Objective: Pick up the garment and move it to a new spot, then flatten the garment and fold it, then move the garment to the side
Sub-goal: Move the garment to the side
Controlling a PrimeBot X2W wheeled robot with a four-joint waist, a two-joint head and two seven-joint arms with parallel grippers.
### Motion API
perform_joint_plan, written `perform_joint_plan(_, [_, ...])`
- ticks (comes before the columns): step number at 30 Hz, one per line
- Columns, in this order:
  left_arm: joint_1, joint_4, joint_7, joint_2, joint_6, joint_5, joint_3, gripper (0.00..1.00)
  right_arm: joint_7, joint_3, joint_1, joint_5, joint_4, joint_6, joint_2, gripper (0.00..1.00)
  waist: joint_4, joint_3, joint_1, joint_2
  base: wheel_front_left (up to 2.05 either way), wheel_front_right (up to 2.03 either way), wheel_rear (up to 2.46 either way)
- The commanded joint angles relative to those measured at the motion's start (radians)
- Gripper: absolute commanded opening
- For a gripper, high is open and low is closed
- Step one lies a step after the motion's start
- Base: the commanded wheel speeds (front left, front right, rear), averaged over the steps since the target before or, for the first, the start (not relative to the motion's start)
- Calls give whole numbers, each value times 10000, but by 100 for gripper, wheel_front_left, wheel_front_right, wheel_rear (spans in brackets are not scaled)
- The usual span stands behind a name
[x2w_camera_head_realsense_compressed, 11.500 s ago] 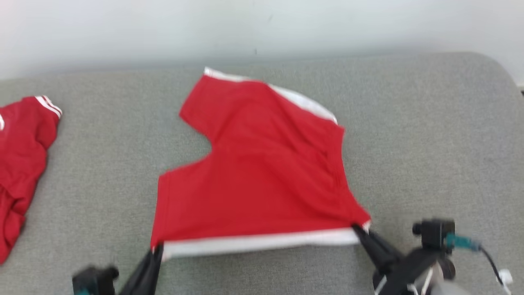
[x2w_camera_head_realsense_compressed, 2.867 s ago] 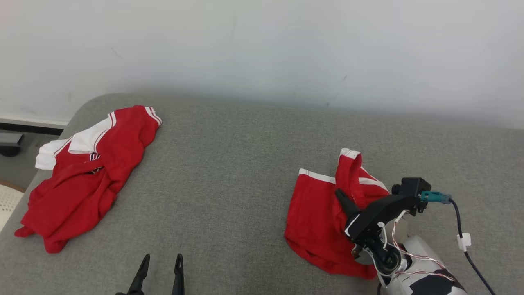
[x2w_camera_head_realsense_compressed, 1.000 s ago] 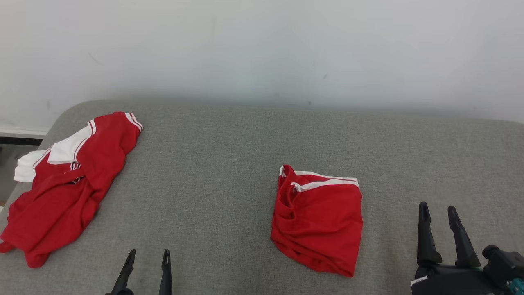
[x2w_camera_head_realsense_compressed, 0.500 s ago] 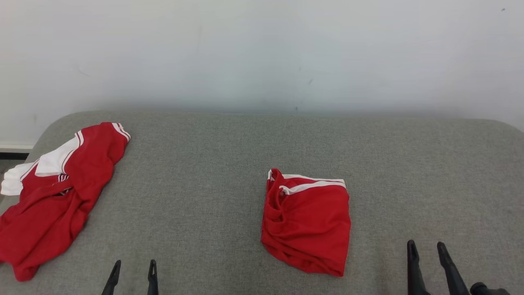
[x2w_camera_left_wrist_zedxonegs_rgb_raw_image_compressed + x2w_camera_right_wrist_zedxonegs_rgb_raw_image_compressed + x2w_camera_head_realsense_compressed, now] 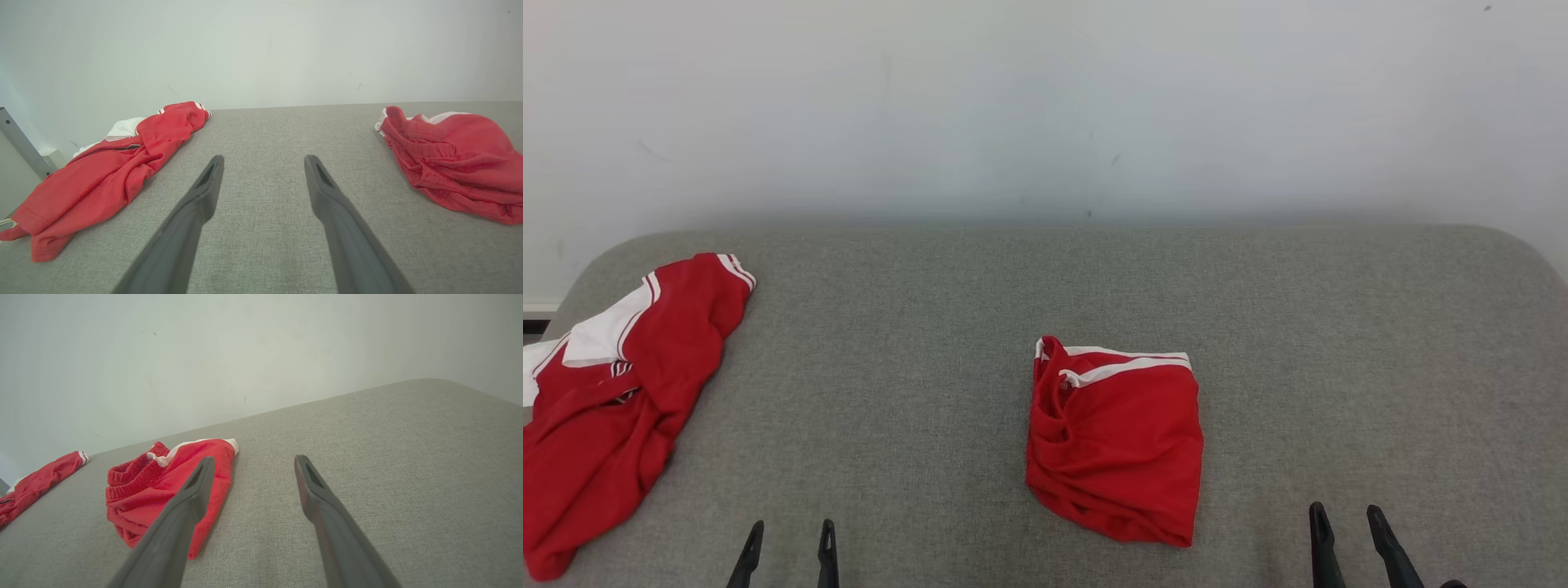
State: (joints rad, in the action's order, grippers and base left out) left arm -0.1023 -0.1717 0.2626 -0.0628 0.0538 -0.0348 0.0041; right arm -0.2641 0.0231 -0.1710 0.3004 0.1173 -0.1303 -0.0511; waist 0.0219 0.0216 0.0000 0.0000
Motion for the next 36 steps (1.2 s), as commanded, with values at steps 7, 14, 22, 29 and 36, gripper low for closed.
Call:
perform_joint_plan(7, [-32,-58,30,26,65,111,6,100,-2,-68,-76,-3,93,-12,6,100,60,-4,0,0,0,0,0])
perform_joint_plan(14, [-1,-122,30,43,34,119,-22,100,-2,-47,-64,-9,124,-12,6,100,84,-5,0,0,0,0,0])
perform_joint_plan(22, [-5,-121,30,54,6,144,-24,100,-2,-22,-29,-122,93,-12,7,100,92,-23,0,0,0,0,0])
perform_joint_plan(29, [-25,-120,30,64,20,90,6,100,-2,-29,-31,-127,138,-12,5,100,108,-14,0,0,0,0,0])
perform_joint_plan(36, [-79,-111,30,63,53,118,33,100,-2,-8,-68,-200,148,-12,9,100,110,26,0,0,0,0,0])
